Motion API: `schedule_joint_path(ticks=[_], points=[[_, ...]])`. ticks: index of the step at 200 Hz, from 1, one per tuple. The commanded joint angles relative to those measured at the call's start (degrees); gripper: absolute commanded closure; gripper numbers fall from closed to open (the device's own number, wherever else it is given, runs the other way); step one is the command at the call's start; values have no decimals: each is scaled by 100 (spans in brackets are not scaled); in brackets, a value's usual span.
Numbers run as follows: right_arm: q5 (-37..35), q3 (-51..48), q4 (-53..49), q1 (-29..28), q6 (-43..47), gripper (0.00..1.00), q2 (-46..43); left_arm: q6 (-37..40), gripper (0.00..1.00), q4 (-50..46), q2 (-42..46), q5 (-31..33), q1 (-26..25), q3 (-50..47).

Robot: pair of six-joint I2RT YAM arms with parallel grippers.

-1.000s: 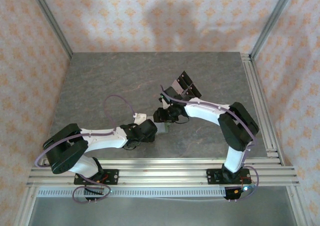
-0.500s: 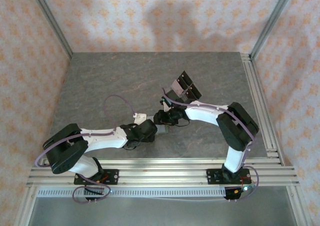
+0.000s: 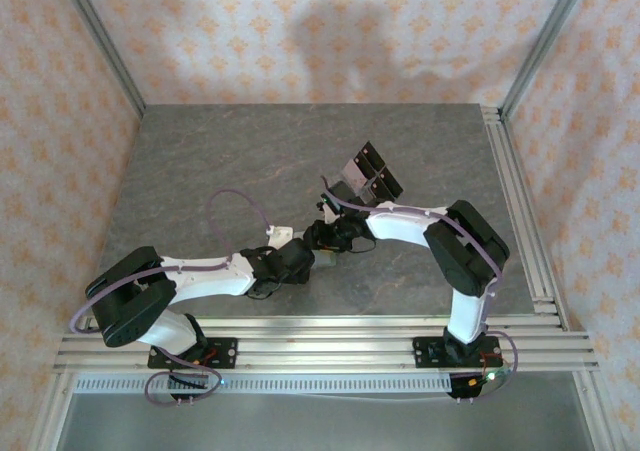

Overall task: Put the credit cards into the card holder
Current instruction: Flip over the card slot on the card holder.

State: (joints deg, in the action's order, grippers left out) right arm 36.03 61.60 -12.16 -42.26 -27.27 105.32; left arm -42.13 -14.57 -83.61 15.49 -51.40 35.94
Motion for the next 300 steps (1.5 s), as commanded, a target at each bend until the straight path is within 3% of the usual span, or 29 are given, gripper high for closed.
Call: schedule_joint_path(ticks=[1, 50, 180, 300], points=[[38, -98, 110, 7, -76, 54, -49, -67, 3, -138, 135, 246, -46, 26], [-220, -564, 23, 46, 2, 54, -422, -50, 3, -109, 91, 229, -46, 39], [-327, -697, -106, 137, 31, 55, -841, -50, 2, -157, 82, 244, -46, 66], [-263, -704, 154, 135, -48, 55, -323, -40, 2, -149, 108, 255, -50, 53]])
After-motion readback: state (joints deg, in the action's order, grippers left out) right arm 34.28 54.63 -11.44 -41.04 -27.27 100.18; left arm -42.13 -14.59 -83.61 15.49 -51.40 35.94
